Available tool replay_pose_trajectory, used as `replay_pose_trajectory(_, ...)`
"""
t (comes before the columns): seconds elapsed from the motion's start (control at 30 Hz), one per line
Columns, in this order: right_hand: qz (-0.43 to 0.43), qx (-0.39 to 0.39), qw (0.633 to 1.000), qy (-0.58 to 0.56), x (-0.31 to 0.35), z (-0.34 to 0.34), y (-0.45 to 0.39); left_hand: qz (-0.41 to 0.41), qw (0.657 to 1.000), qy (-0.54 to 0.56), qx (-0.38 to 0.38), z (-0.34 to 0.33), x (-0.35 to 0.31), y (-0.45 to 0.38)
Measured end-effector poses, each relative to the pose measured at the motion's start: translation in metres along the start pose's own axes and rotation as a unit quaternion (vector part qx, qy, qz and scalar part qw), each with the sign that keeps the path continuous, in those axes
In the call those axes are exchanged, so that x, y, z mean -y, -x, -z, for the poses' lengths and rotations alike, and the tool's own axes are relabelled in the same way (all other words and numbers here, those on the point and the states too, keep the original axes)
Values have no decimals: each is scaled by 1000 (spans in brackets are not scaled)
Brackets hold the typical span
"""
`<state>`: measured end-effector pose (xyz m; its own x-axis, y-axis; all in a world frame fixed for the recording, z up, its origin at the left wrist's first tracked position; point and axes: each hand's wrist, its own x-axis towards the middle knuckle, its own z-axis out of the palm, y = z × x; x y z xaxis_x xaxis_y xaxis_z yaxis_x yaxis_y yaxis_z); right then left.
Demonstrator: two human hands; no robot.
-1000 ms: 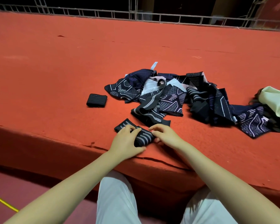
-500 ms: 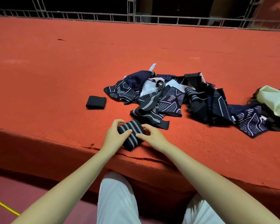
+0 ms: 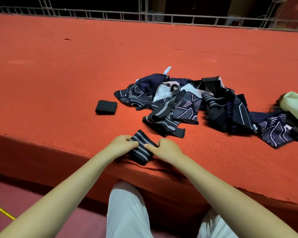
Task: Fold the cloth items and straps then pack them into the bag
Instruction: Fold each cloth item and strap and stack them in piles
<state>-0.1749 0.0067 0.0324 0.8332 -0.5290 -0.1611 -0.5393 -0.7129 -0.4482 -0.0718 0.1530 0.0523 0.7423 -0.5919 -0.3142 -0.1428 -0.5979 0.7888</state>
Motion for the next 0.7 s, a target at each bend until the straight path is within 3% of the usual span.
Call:
replay_pose_trajectory(0.17, -7, 66, 965, -254, 2, 5, 11, -42, 995, 85, -3, -18, 4, 2)
replay_pose_trajectory(0.27, -30, 31, 930, -366, 3, -3, 11, -59, 988, 143, -28, -20, 5, -3)
replay_pose_trajectory(0.4, -46, -13, 853, -520, 6, 0, -2, -58, 960, 266, -62, -19, 3, -9)
replay_pose_trajectory(0.53, -17, 36, 848, -528, 14, -6, -16, -54, 941, 326, -67, -21, 2, -18)
replay_pose_trajectory(0.7, 17, 18, 851, -525, 27, -9, -35, -67, 928, 359, -68, -10, -1, -31)
